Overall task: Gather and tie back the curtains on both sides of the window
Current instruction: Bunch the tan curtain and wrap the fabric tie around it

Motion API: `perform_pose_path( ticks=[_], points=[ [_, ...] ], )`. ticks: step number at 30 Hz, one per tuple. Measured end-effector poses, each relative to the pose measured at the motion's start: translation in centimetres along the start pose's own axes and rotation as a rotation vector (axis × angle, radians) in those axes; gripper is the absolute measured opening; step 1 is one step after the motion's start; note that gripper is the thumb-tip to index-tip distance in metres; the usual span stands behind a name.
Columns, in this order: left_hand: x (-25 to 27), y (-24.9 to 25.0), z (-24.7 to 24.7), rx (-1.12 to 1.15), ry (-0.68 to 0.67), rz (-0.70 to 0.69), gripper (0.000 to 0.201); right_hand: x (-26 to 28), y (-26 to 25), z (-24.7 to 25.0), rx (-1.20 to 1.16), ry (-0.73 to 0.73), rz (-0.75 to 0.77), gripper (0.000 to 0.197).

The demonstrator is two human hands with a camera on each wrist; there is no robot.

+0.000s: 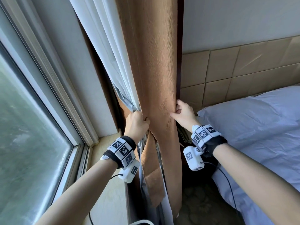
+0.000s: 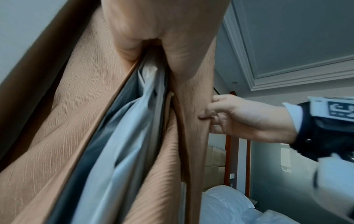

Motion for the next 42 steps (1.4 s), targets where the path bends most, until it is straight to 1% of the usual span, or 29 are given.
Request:
perform_pose_path(
  ticks=[1, 2, 4, 6, 7, 9, 11, 13, 14, 16, 18, 19, 20, 22, 24, 25, 26, 27, 29, 30, 31, 32, 33, 34, 36, 37, 39, 41, 42],
  points=[
    [-0.1, 0.0, 0.0, -0.002, 0.001, 0.008, 0.024, 0.6, -0.4, -0.4, 0.034, -0.009, 0.027, 0.021],
    [-0.2, -0.1, -0.1, -0.004, 0.001, 0.014, 0.024, 1.4, -0.8, -0.8, 0.072, -0.02, 0.054, 0.02],
    [-0.3, -0.2, -0.3, -0.002, 0.001, 0.029, 0.024, 3.2, -1.5, -1.7, 0.157, 0.003, 0.118, 0.024],
    [-0.4, -0.2, -0.4, 0.009, -0.007, 0.043, 0.021, 4.8, -2.4, -2.5, 0.206, 0.048, 0.198, 0.036],
    [-0.4, -0.1, -0.4, 0.019, -0.02, 0.042, 0.019, 5.5, -2.7, -3.0, 0.216, 0.044, 0.231, 0.044],
    [-0.2, 0.3, -0.4, 0.051, -0.065, 0.018, 0.015, 6.0, -3.3, -4.0, 0.224, 0.002, 0.251, 0.055],
    [0.3, 0.9, -0.3, 0.098, -0.112, -0.009, 0.014, 5.7, -3.7, -4.8, 0.217, -0.054, 0.252, 0.062],
    [0.6, 1.4, 0.1, 0.146, -0.15, 0.009, 0.019, 5.1, -4.2, -5.3, 0.202, -0.092, 0.24, 0.062],
    [0.7, 1.5, 0.3, 0.171, -0.165, 0.023, 0.026, 4.9, -4.4, -5.5, 0.197, -0.097, 0.221, 0.059],
    [0.7, 1.6, 0.4, 0.197, -0.17, 0.04, 0.046, 4.3, -4.4, -5.8, 0.224, -0.142, 0.184, 0.052],
    [0.8, 1.5, 0.4, 0.177, -0.112, 0.04, 0.063, 4.0, -4.2, -5.9, 0.246, -0.237, 0.15, 0.047],
    [0.9, 1.4, 0.4, 0.174, -0.051, 0.049, 0.064, 4.1, -3.9, -5.8, 0.256, -0.29, 0.164, 0.05],
    [0.9, 1.5, 0.4, 0.186, 0.02, 0.071, 0.062, 4.2, -3.5, -5.6, 0.259, -0.339, 0.205, 0.057],
    [0.8, 1.3, 0.6, 0.202, 0.145, 0.12, 0.05, 4.5, -2.5, -5.0, 0.239, -0.413, 0.299, 0.072],
    [0.8, 1.1, 0.8, 0.177, 0.18, 0.132, 0.039, 4.5, -1.2, -4.4, 0.203, -0.466, 0.361, 0.073],
    [0.7, 1.0, 0.9, 0.164, 0.175, 0.121, 0.034, 4.1, -0.6, -4.1, 0.189, -0.446, 0.375, 0.069],
    [0.7, 0.9, 0.9, 0.148, 0.158, 0.107, 0.031, 3.5, 0.0, -3.7, 0.161, -0.372, 0.373, 0.065],
    [0.7, 0.8, 0.9, 0.136, 0.141, 0.096, 0.03, 2.5, 0.4, -3.2, 0.126, -0.259, 0.34, 0.06],
    [0.6, 0.9, 0.9, 0.129, 0.118, 0.08, 0.03, 0.1, 1.2, -1.9, 0.06, -0.008, 0.199, 0.052],
    [0.6, 0.9, 0.9, 0.127, 0.11, 0.076, 0.03, -1.1, 1.3, -1.2, 0.02, 0.083, 0.108, 0.054],
    [0.6, 1.0, 0.9, 0.124, 0.104, 0.073, 0.03, -2.3, 1.5, -0.5, -0.022, 0.124, 0.014, 0.064],
    [0.6, 1.0, 1.0, 0.119, 0.093, 0.079, 0.03, -3.4, 1.7, -0.1, -0.062, 0.106, -0.068, 0.078],
    [0.6, 1.1, 0.9, 0.115, 0.08, 0.081, 0.03, -4.4, 1.7, 0.3, -0.089, 0.053, -0.121, 0.093],
    [0.6, 1.1, 0.9, 0.111, 0.067, 0.079, 0.029, -5.2, 1.7, 0.6, -0.089, -0.012, -0.141, 0.104],
    [0.4, 1.0, 0.9, 0.107, 0.047, 0.078, 0.031, -6.3, 1.5, 0.5, -0.067, -0.117, -0.131, 0.115],
    [0.2, 1.0, 0.9, 0.113, 0.04, 0.082, 0.031, -6.6, 1.2, 0.3, -0.071, -0.142, -0.119, 0.116],
    [0.1, 0.9, 0.9, 0.124, 0.025, 0.102, 0.031, -7.0, 0.9, -0.3, -0.132, -0.124, -0.12, 0.112],
    [0.0, 0.7, 0.9, 0.117, 0.021, 0.107, 0.031, -7.1, 0.4, -0.6, -0.14, -0.038, -0.099, 0.096],
    [0.0, 0.8, 0.9, 0.113, 0.02, 0.104, 0.031, -7.1, 0.1, -0.7, -0.111, -0.005, -0.082, 0.083]
  ],
)
Point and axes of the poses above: each hand's wrist, its own x-axis away from the middle knuckle, its own z-axis out of the back of the hand, y = z × x, the point moved 2 cm from there along -x, towards the middle knuckle, and after that the axes turned 8 degrees about x, right-handed, at the moved point
